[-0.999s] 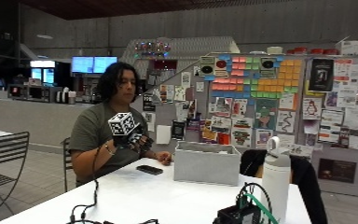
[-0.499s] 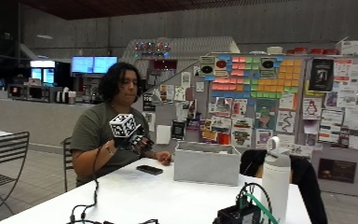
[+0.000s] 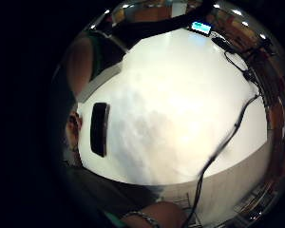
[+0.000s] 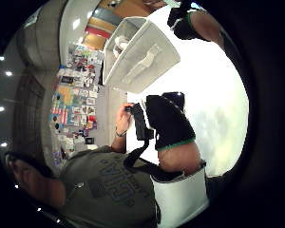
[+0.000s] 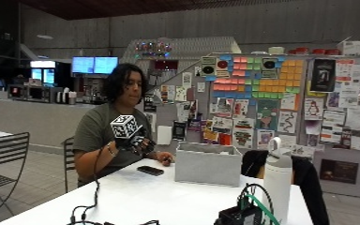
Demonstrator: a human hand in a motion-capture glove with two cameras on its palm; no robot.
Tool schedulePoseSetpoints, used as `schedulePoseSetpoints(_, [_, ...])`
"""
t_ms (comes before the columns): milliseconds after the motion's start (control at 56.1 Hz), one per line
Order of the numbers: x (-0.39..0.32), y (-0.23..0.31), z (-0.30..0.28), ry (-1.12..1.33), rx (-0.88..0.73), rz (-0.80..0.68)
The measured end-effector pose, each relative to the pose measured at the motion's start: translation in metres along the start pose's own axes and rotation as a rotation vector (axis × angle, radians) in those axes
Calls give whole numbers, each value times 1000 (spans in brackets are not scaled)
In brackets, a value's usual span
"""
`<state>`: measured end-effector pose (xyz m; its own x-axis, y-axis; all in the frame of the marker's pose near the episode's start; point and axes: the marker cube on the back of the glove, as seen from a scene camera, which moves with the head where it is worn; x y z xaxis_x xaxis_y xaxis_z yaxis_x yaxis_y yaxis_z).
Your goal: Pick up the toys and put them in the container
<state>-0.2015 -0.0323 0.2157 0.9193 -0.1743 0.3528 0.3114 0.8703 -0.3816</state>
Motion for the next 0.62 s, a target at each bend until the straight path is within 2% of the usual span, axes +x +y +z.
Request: schedulePoseSetpoints(624, [11, 0, 3, 11, -35, 0])
